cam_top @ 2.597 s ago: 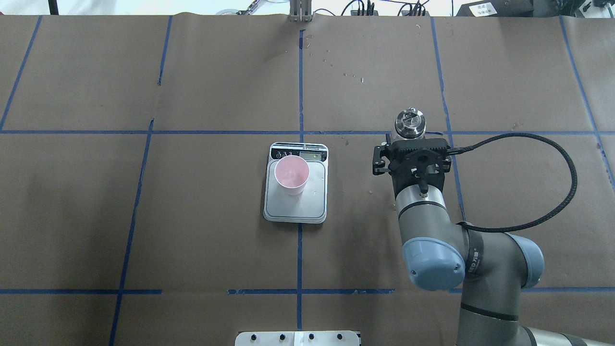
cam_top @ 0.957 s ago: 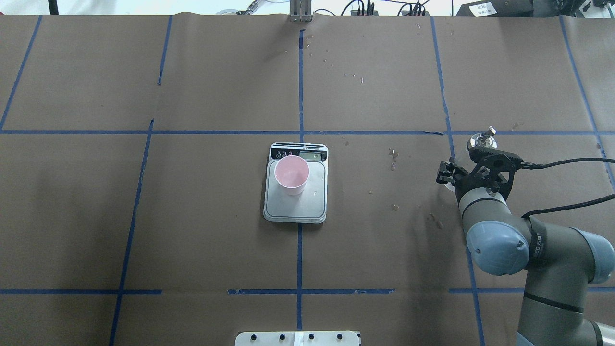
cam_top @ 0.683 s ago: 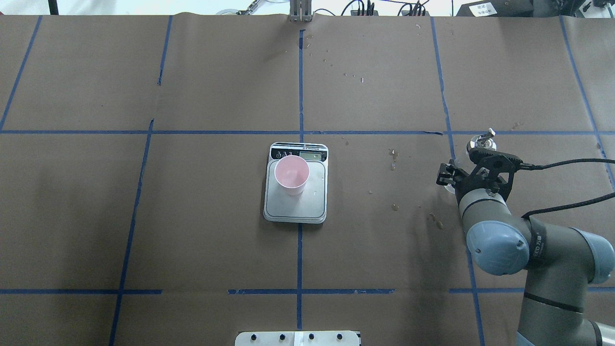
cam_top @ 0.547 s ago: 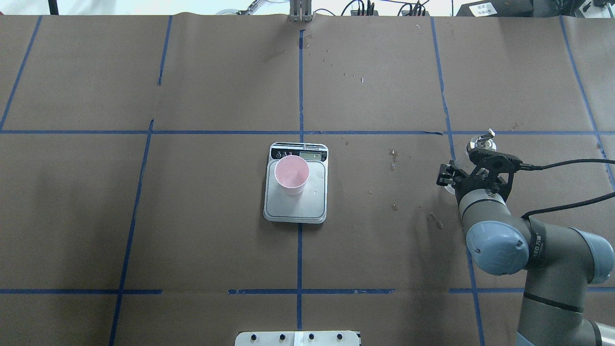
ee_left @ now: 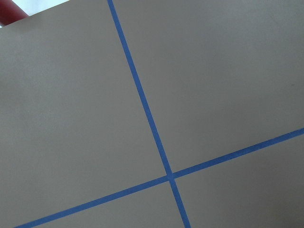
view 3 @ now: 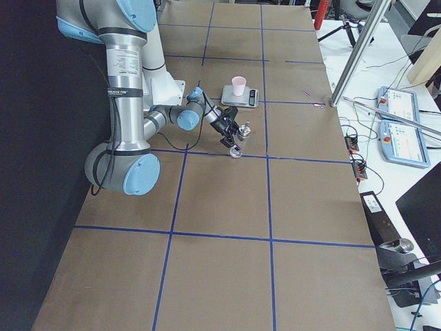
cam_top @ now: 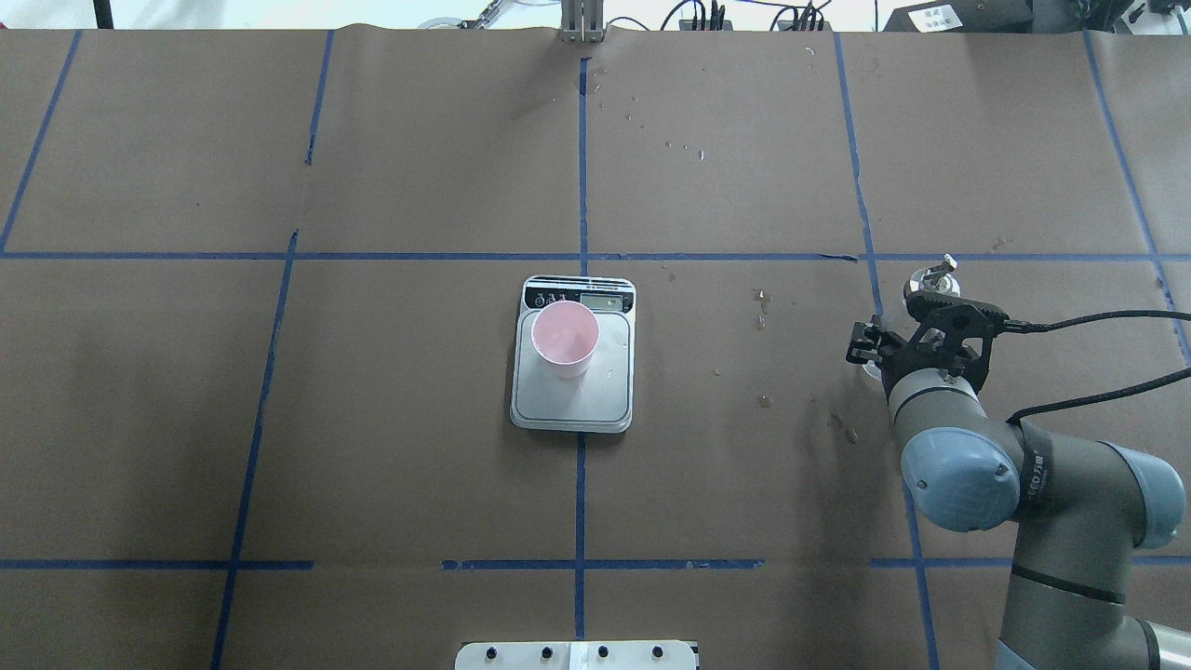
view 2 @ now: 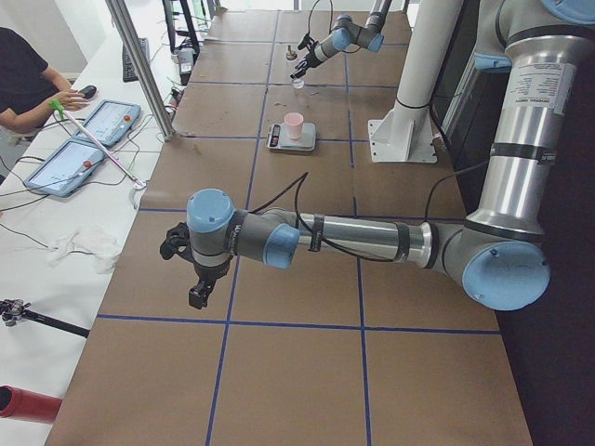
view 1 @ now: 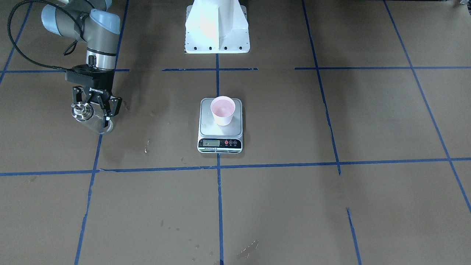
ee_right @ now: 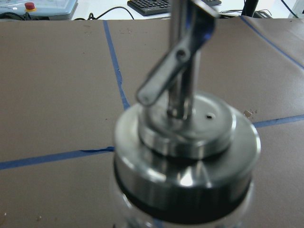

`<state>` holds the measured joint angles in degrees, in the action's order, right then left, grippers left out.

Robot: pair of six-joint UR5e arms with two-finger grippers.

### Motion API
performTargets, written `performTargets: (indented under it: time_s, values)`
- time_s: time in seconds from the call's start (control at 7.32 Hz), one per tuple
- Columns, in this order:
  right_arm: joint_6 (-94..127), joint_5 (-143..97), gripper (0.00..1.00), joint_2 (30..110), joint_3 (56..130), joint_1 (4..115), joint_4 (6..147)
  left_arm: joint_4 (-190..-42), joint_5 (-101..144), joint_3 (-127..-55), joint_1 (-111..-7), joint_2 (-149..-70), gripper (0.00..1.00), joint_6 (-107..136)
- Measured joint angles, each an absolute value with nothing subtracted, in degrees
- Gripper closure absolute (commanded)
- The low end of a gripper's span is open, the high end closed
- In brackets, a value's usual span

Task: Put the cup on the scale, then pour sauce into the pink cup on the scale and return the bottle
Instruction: 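Lower the bottle onto the table with the right gripper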

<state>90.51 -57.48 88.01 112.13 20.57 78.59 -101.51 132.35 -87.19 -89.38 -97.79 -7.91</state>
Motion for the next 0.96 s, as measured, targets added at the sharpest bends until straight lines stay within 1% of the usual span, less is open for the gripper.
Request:
performTargets:
  time_s: [0.68, 0.96]
  values:
    - [90.5, -58.1, 0.0, 88.0, 112.6, 20.6, 78.6, -101.5, 132.3, -87.2, -89.4, -98.0, 0.0, -7.9]
    - [90.4, -61.0, 0.0, 88.1, 114.4, 20.7, 79.4, -101.5, 132.3, -87.2, -89.3, -98.2, 0.0, -7.9]
